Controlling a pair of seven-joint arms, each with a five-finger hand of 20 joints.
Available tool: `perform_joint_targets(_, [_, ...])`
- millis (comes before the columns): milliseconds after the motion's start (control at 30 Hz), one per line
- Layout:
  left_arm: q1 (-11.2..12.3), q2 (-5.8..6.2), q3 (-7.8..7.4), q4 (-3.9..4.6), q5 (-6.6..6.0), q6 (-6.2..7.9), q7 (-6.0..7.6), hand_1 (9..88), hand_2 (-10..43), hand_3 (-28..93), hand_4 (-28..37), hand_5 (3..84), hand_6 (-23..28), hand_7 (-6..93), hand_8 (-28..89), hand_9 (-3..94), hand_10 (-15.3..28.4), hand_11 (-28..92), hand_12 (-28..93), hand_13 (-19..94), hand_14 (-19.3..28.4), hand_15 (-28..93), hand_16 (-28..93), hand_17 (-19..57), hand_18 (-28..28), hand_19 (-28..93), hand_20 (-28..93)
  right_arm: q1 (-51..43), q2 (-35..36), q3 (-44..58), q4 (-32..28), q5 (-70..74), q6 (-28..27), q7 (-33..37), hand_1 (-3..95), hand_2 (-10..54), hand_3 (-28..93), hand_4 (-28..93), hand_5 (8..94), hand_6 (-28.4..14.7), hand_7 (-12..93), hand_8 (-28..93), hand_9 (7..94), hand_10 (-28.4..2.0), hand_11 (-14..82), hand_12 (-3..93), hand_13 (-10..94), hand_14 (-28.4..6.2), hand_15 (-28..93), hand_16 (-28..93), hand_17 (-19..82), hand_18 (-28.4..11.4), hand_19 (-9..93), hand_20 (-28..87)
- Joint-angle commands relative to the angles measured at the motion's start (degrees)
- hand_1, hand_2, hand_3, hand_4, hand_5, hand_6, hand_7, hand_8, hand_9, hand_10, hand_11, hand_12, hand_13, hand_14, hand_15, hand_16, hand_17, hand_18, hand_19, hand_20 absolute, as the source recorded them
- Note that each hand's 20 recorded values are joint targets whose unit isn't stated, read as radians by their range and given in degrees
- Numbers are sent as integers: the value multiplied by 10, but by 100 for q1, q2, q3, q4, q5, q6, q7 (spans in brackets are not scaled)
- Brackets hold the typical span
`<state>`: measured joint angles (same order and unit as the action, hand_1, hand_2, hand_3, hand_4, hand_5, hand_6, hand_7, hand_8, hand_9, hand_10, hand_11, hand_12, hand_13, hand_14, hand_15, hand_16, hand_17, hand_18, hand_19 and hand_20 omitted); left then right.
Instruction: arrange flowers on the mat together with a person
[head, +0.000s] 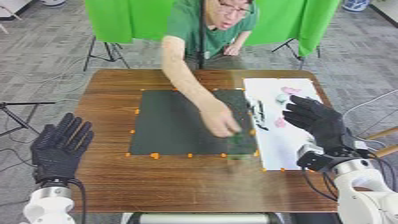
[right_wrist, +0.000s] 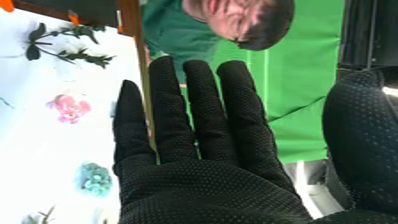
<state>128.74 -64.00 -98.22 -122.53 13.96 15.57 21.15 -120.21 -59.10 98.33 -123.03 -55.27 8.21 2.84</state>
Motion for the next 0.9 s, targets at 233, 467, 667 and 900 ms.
perform_joint_targets(233, [122,-63,-16,53,-24,0,-58,280,146,752,-283,472,90,148,-105,418,133,215,67,312,166,324,-79,-73,163,407,103,-83,4,-9,-38,25,114,33,176,46,796,-252,482,-38,157,-119,494,-142,88,137,421,-147,134,196,111,-190,321,139])
perform_joint_targets(467, [169,-75,-17,41,-82,39,-43,280,146,753,-283,471,89,148,-105,418,134,215,67,312,165,323,-79,-73,163,407,104,-24,-5,-56,-32,-14,56,38,176,47,795,-252,482,-38,156,-119,494,-141,88,137,420,-148,134,196,111,-190,321,139])
perform_joint_targets(667, [177,-39,-44,34,-82,63,7,280,147,753,-283,471,89,148,-105,419,133,214,67,312,164,324,-78,-72,164,407,104,-45,-7,-55,-39,-11,86,46,175,47,797,-252,481,-38,156,-119,493,-144,86,137,420,-148,134,196,110,-191,322,139])
perform_joint_targets(900, [182,-79,-52,37,-10,23,-27,279,146,754,-283,471,89,148,-105,418,132,214,67,312,164,323,-78,-73,164,408,105,-64,-21,-71,-49,-5,55,92,175,47,799,-252,481,-39,154,-118,493,-146,87,137,420,-148,134,196,110,-191,322,138])
